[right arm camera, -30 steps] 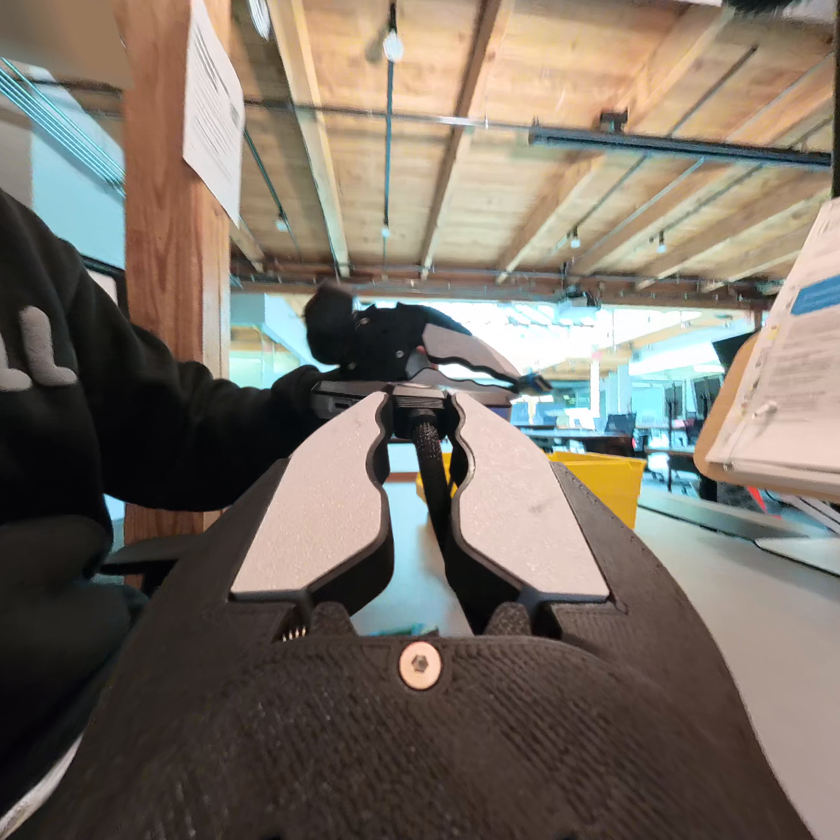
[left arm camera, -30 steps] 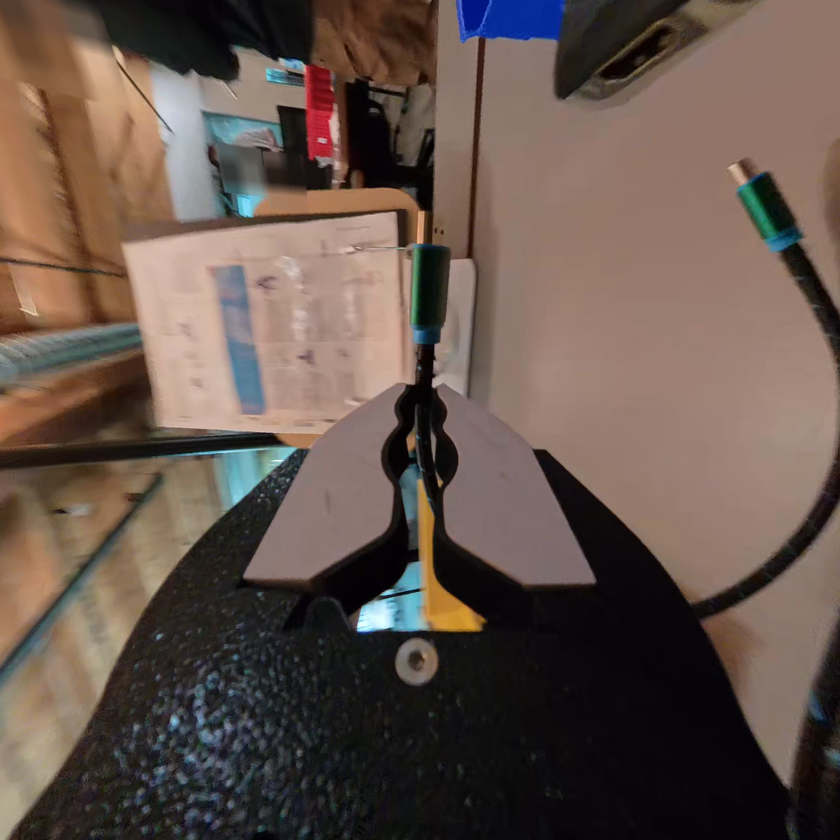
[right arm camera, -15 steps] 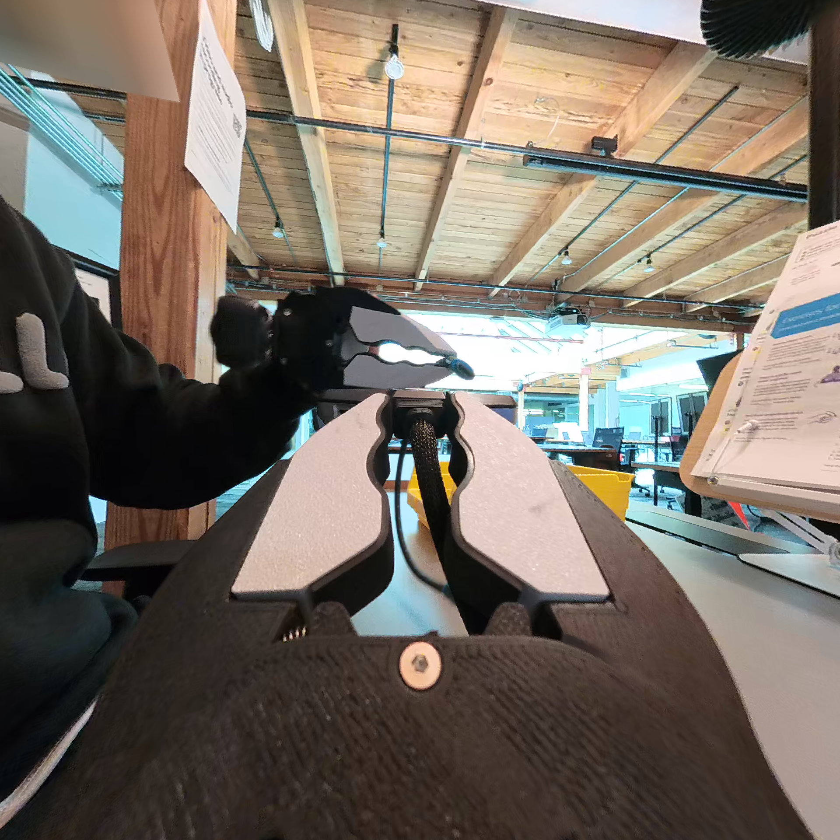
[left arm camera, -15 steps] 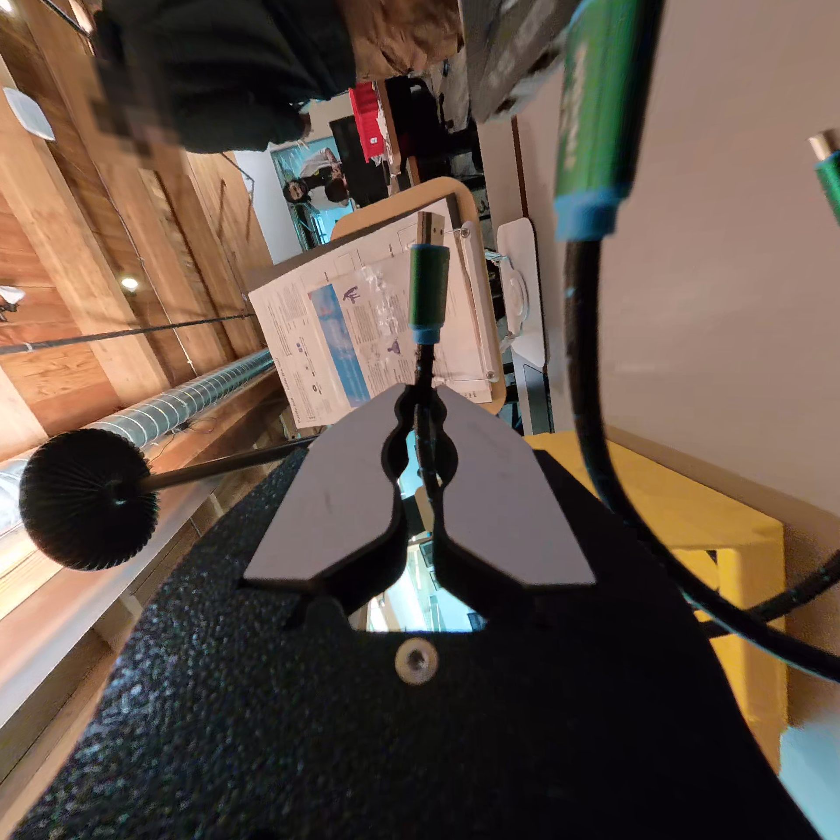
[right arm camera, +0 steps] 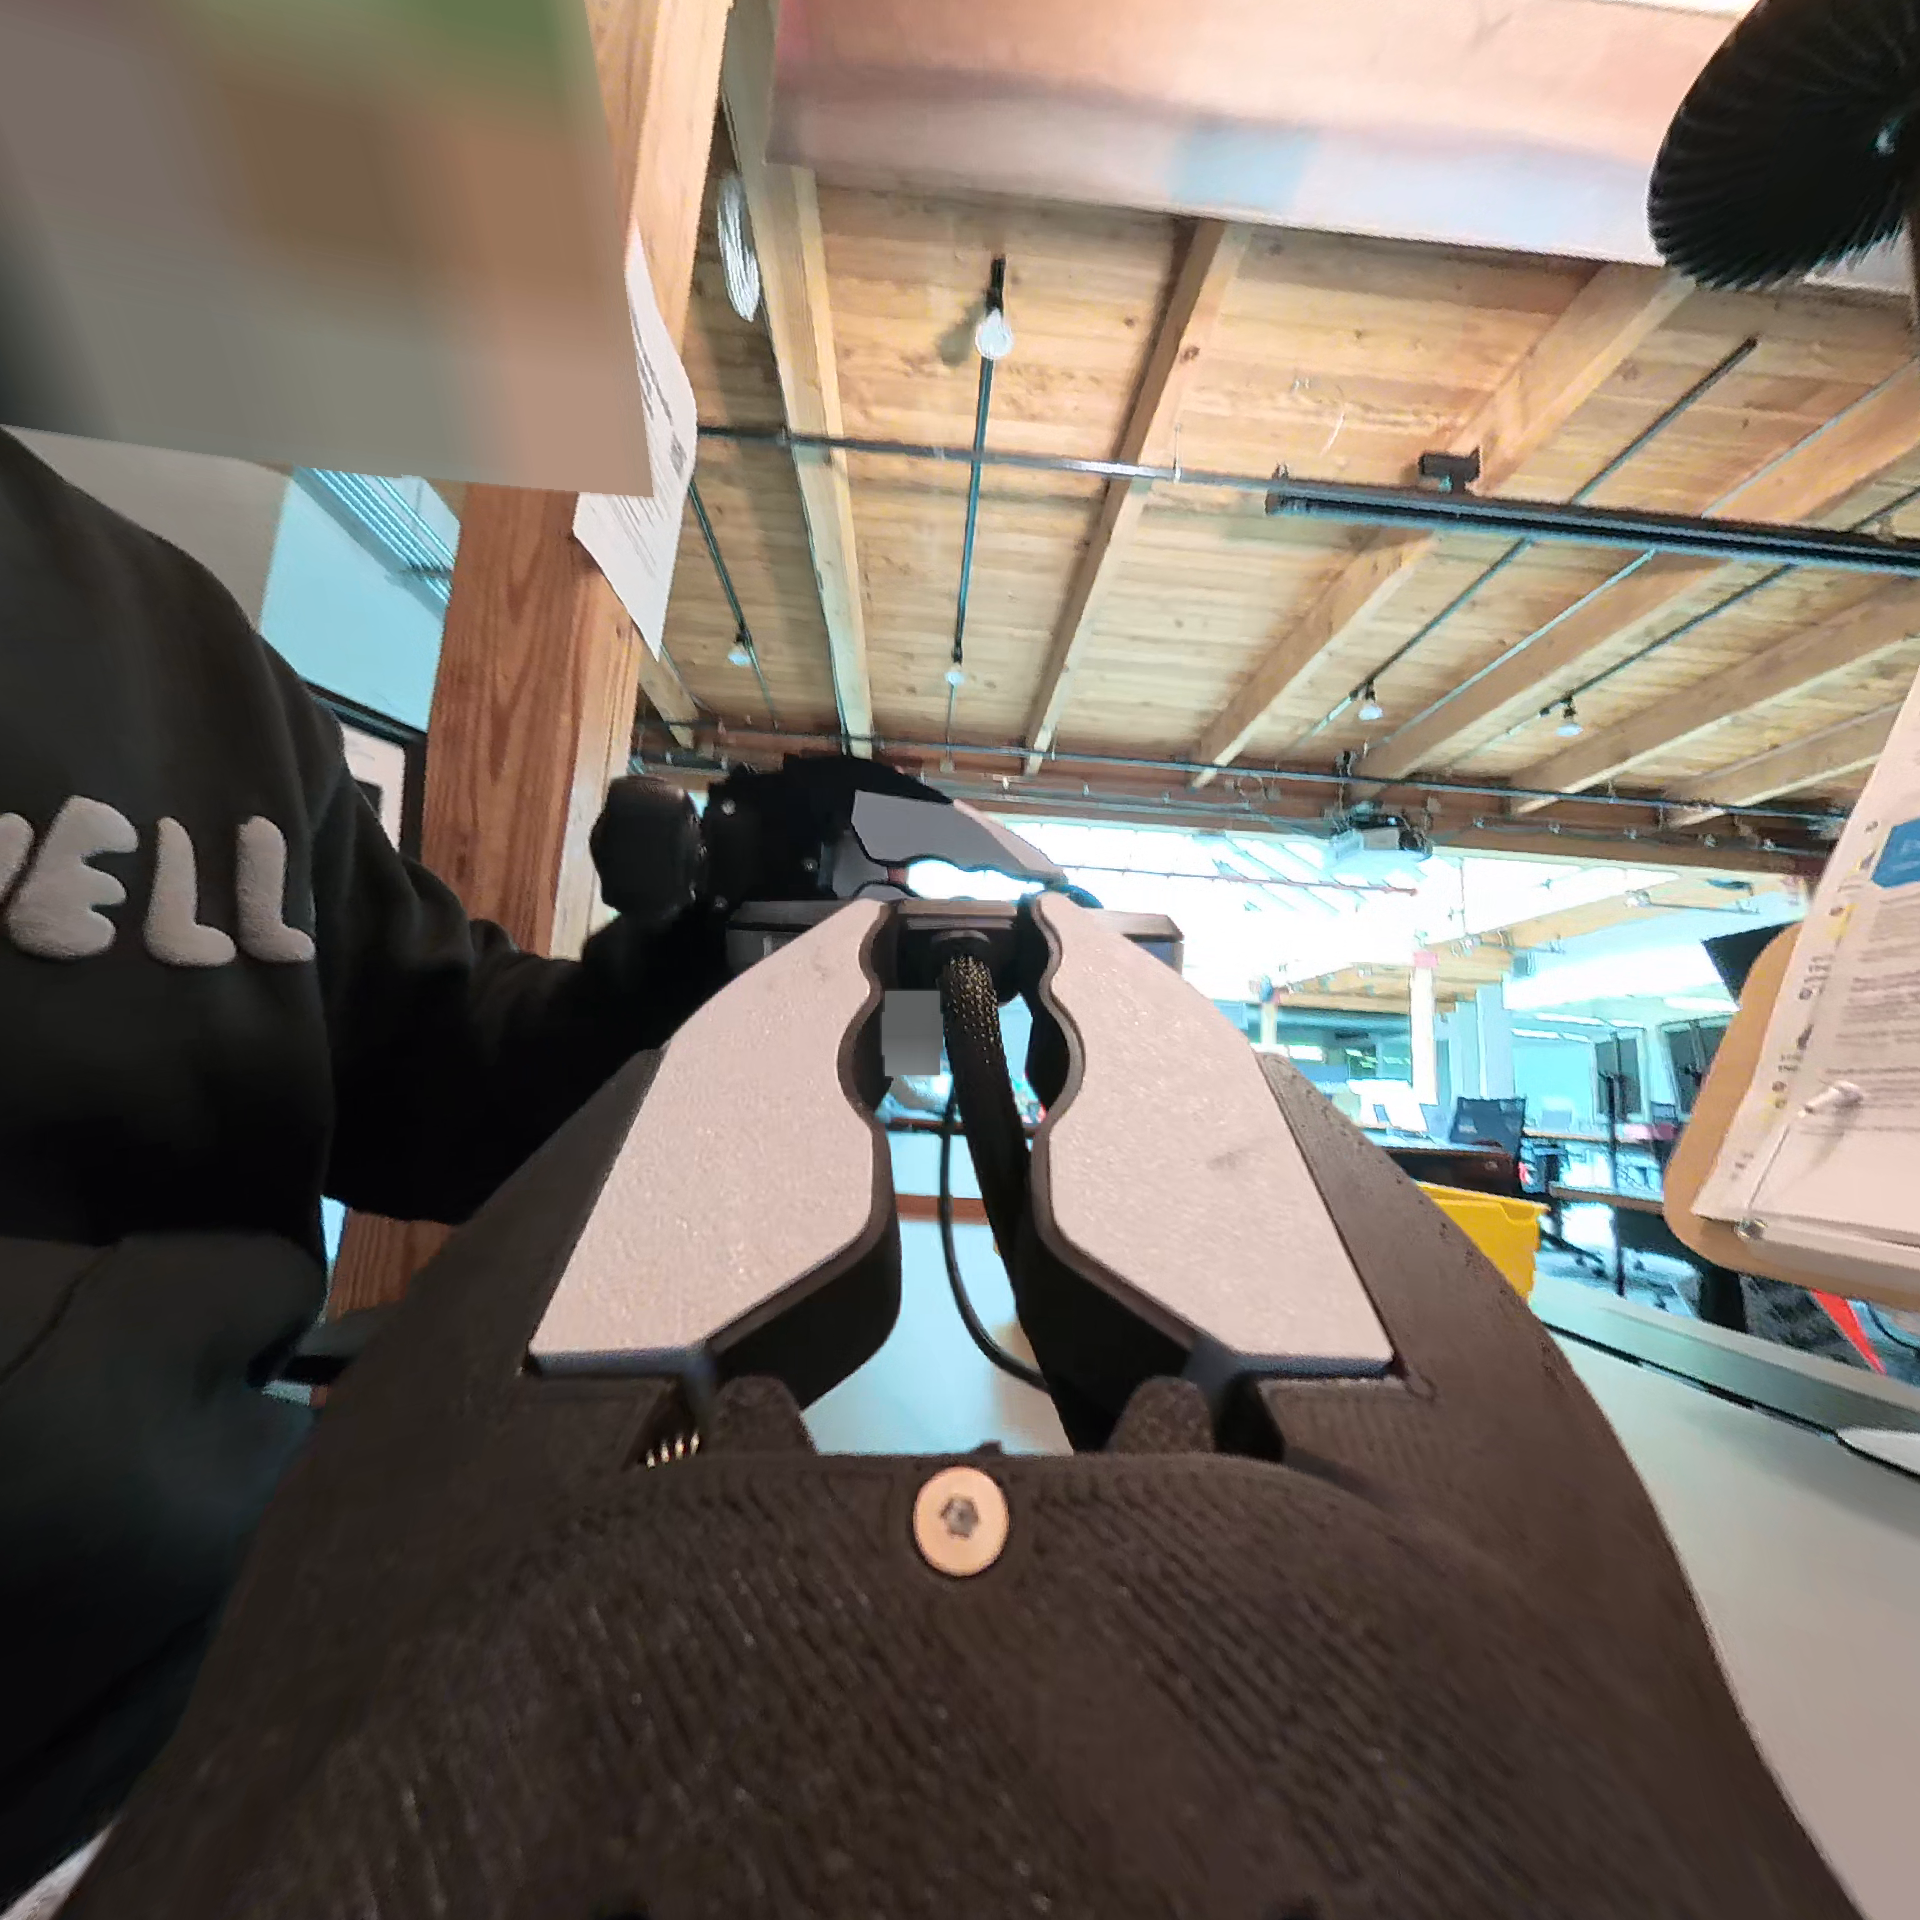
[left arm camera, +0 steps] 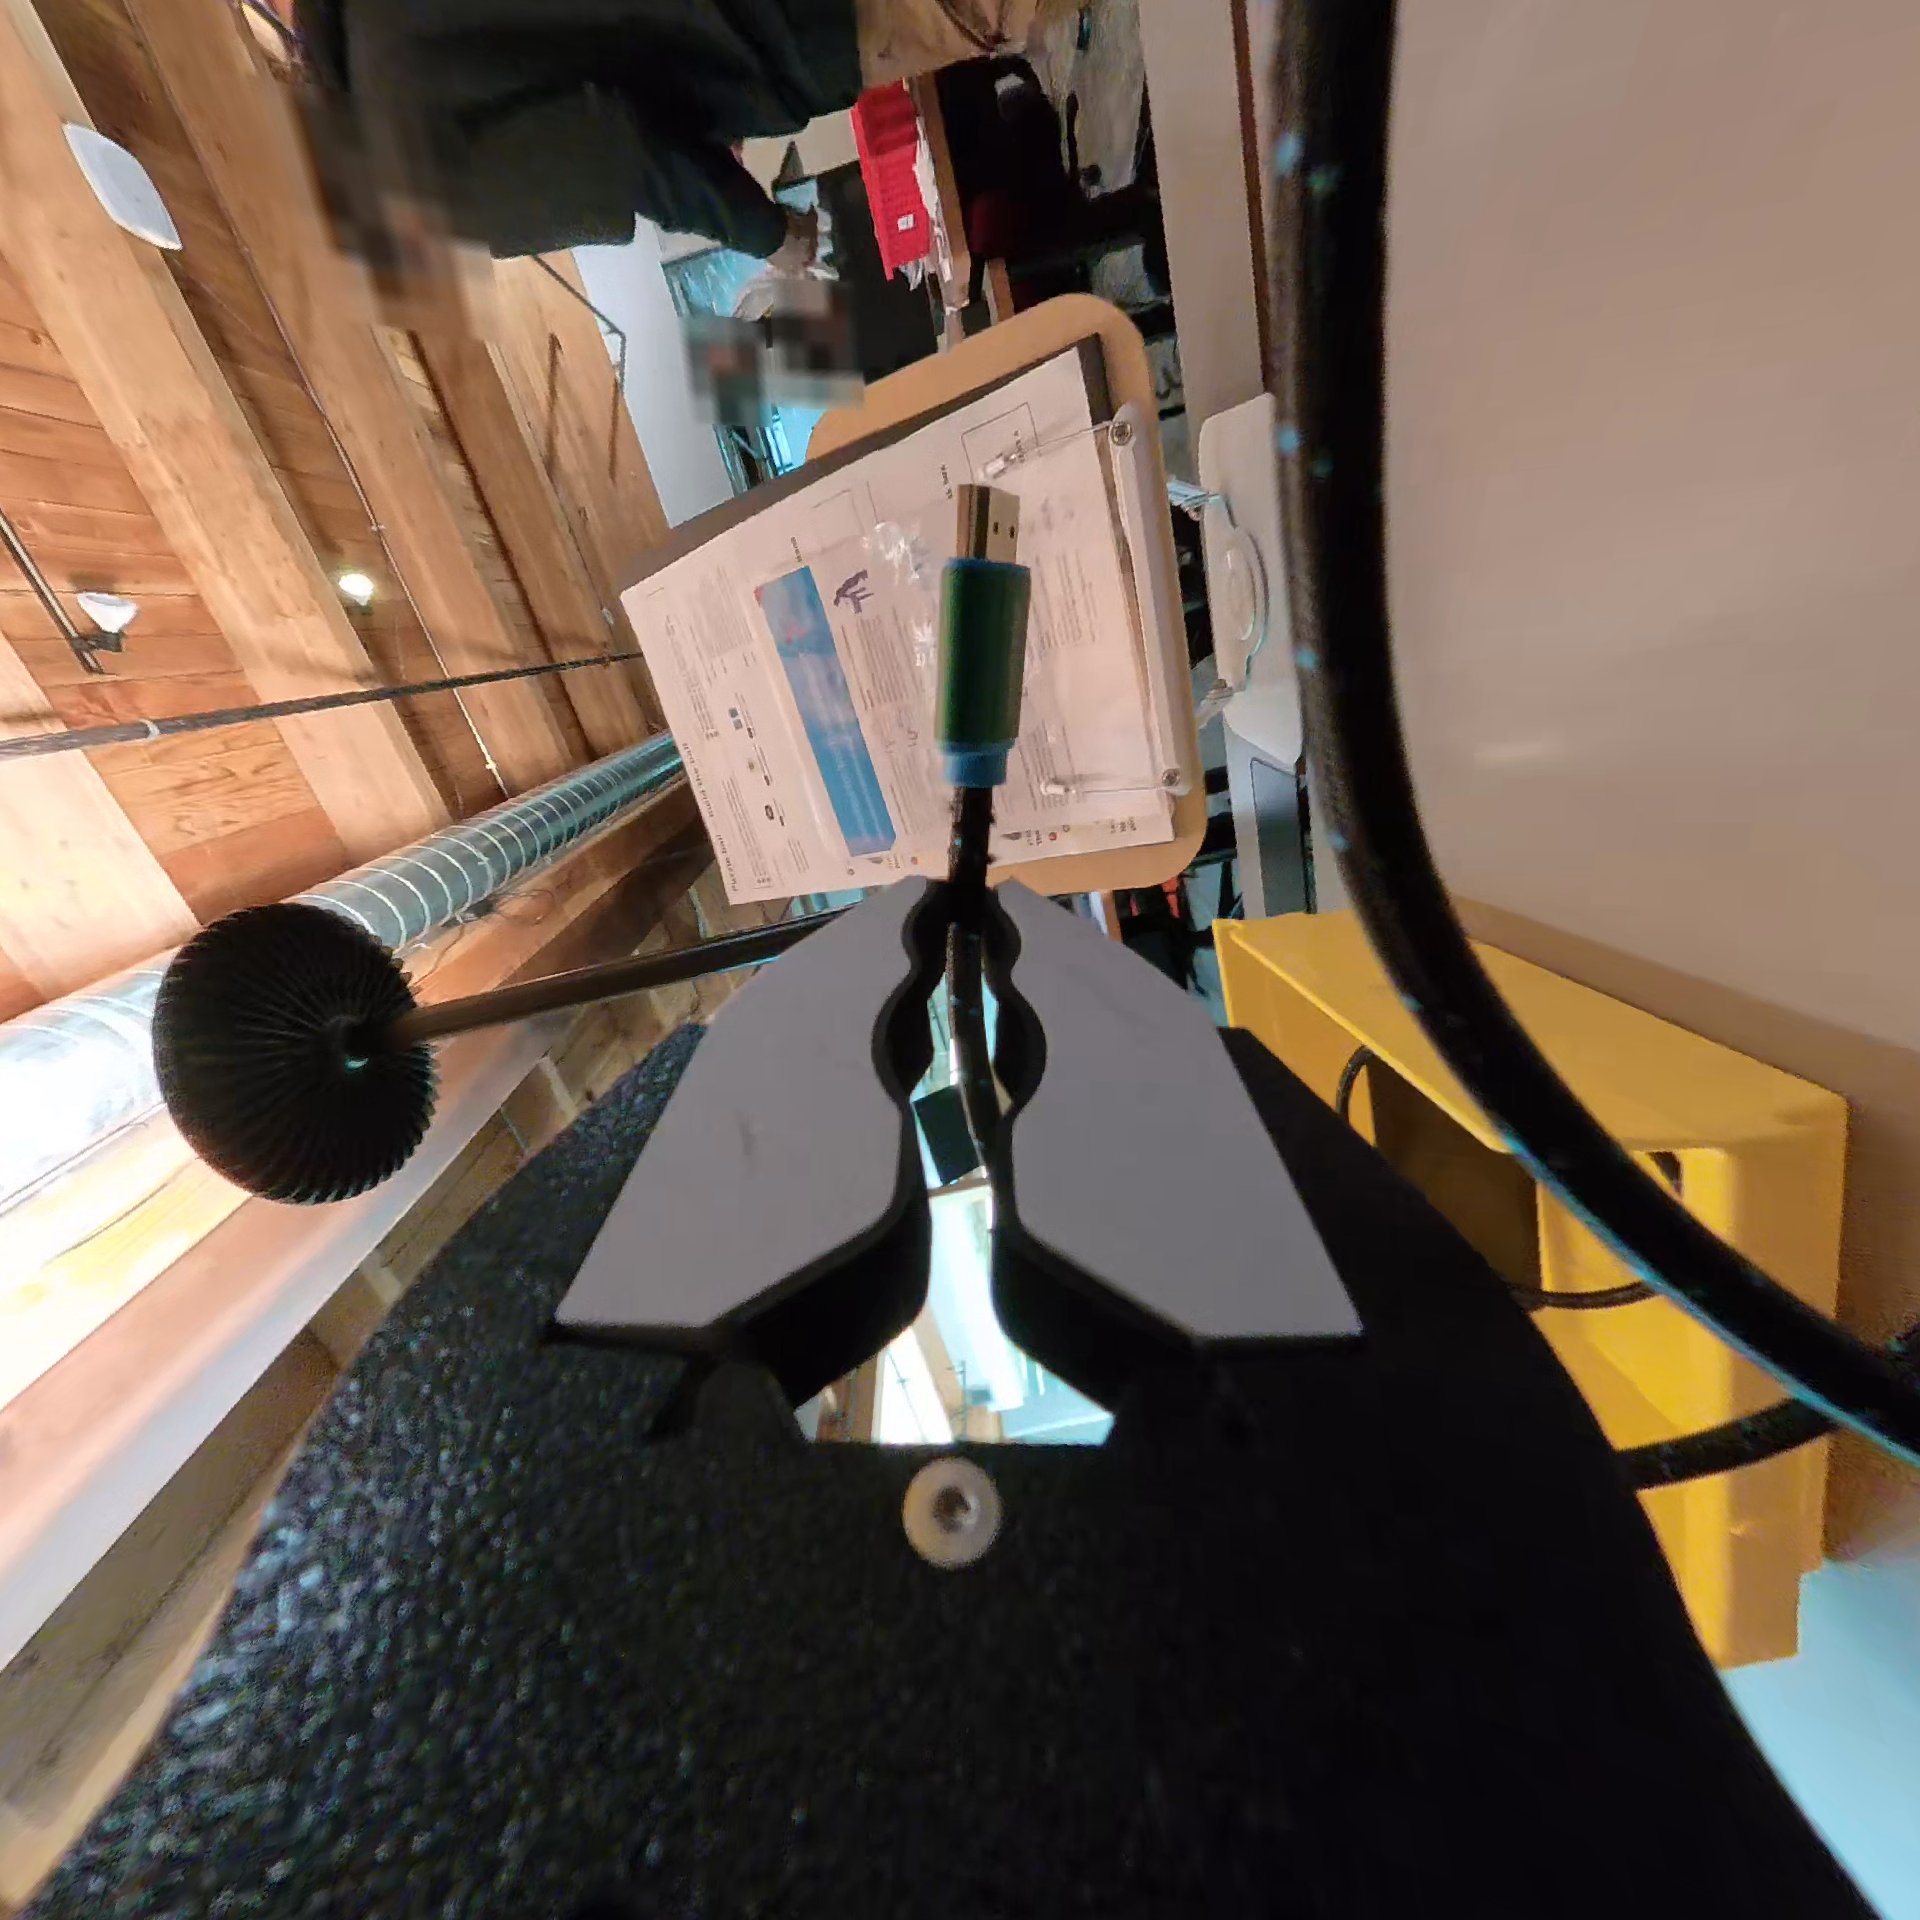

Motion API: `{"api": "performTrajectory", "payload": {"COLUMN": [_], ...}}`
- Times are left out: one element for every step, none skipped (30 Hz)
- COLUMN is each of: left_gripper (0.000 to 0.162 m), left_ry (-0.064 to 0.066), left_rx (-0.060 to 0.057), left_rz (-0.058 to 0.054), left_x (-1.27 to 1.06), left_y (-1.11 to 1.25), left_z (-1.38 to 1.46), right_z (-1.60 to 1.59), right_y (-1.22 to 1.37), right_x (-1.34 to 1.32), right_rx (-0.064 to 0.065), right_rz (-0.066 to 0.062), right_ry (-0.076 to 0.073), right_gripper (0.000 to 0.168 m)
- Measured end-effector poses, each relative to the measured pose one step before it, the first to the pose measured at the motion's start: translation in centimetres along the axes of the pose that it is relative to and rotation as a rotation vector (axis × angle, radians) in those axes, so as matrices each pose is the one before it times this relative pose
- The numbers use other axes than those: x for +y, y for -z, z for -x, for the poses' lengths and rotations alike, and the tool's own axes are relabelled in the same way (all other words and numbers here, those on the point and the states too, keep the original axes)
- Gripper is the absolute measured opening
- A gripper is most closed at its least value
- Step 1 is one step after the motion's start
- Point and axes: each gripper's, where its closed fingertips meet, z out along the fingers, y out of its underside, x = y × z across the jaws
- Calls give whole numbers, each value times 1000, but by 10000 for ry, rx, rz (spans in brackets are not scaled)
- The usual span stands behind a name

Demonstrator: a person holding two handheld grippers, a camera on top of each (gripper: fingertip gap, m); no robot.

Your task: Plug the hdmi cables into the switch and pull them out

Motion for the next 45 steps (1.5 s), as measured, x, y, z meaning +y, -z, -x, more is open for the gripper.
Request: {"api": "performTrajectory", "payload": {"left_gripper": [6,6,6,7,6,6,6,6,6,5,6,6,6,6,6,7,7,7,7,7,7,6,6,6,6,6,6,6,6,6,6,7,7,7,7,6,7,7,6,6,6,6,6,6,6], "left_ry": [155,149,158,225,344,468,531,495,449,444,496,537,585,666,746,780,727,672,608,406,208,143,104,86,119,143,183,210,189,114,71,99,104,106,105,87,1,-93,-125,-157,-129,-48,59,139,149], "left_rx": [61,66,59,71,175,278,235,109,79,197,243,282,431,596,655,687,812,939,797,733,773,618,603,675,598,636,692,583,419,558,814,860,741,641,569,461,535,596,604,687,636,493,344,225,112], "left_rz": [-135,-129,-105,-97,-95,-51,-9,-21,0,93,110,25,-45,-74,-67,-65,-57,-12,-30,-27,65,166,290,349,279,203,200,195,110,40,89,144,114,50,52,62,60,30,40,153,264,235,77,-12,27], "left_x": [-123,-226,-225,-168,-44,155,335,396,480,587,580,484,409,357,330,313,274,288,214,204,311,414,534,570,440,289,223,163,4,-76,27,113,94,46,54,74,80,39,21,126,231,146,-115,-250,-181], "left_y": [79,75,-16,-116,-287,-450,-547,-571,-598,-618,-610,-583,-547,-489,-383,-296,-217,-150,-108,-91,-114,-146,-178,-205,-184,-118,-60,11,62,87,116,121,111,94,63,-19,-75,-128,-145,-196,-208,-178,-90,-8,60], "left_z": [-111,-173,-228,-259,-388,-496,-370,-158,-79,-207,-246,-277,-435,-583,-545,-483,-561,-674,-496,-465,-563,-372,-325,-393,-270,-304,-351,-197,-15,-238,-581,-622,-445,-356,-276,-174,-318,-471,-575,-776,-774,-549,-279,-63,102], "right_z": [71,169,219,145,3,-61,-109,-134,-131,-107,-54,-54,-51,-17,28,53,36,20,-7,7,34,21,0,-5,2,32,27,3,1,8,9,-1,4,24,33,4,-17,-13,8,27,4,-10,2,-3,-10], "right_y": [26,-17,-57,-53,-44,-28,-37,-24,-23,-14,12,42,40,19,-30,-36,-44,-41,-25,-16,-19,1,7,9,-8,-8,-2,3,0,2,-12,-9,-4,-16,-21,-5,2,-10,1,-8,-11,-2,-4,-6,8], "right_x": [-115,-63,-24,74,170,195,221,232,207,79,-41,-65,-53,-15,53,91,106,82,76,49,27,2,-3,14,18,33,27,20,14,17,21,16,25,48,29,35,18,-1,13,17,27,26,9,6,11], "right_rx": [-70,-119,-142,-81,8,52,81,101,93,67,31,33,27,-5,-26,-32,-25,-10,-4,-16,-25,-15,0,5,-2,-11,-12,-4,-1,-9,-9,-1,-2,-13,-14,-1,9,4,-17,-19,-2,8,-5,-5,7], "right_rz": [-85,-56,-26,42,109,129,140,160,134,42,-24,-37,-26,-8,28,54,58,47,43,32,13,2,1,4,13,22,15,12,8,9,6,12,19,26,22,17,10,2,7,12,17,14,10,7,3], "right_ry": [-74,-67,-43,12,33,24,47,57,42,15,1,10,-14,-35,-26,-1,9,5,-7,-14,-4,-3,-10,-2,-1,3,3,-7,-10,-6,-7,2,-4,-4,14,5,-3,-1,-11,-6,6,0,-6,2,3], "right_gripper": [22,22,22,22,22,22,22,22,22,22,22,22,22,22,22,22,22,22,22,22,22,22,22,22,22,22,22,22,22,22,22,22,22,22,22,22,22,22,22,22,22,22,22,22,22]}}
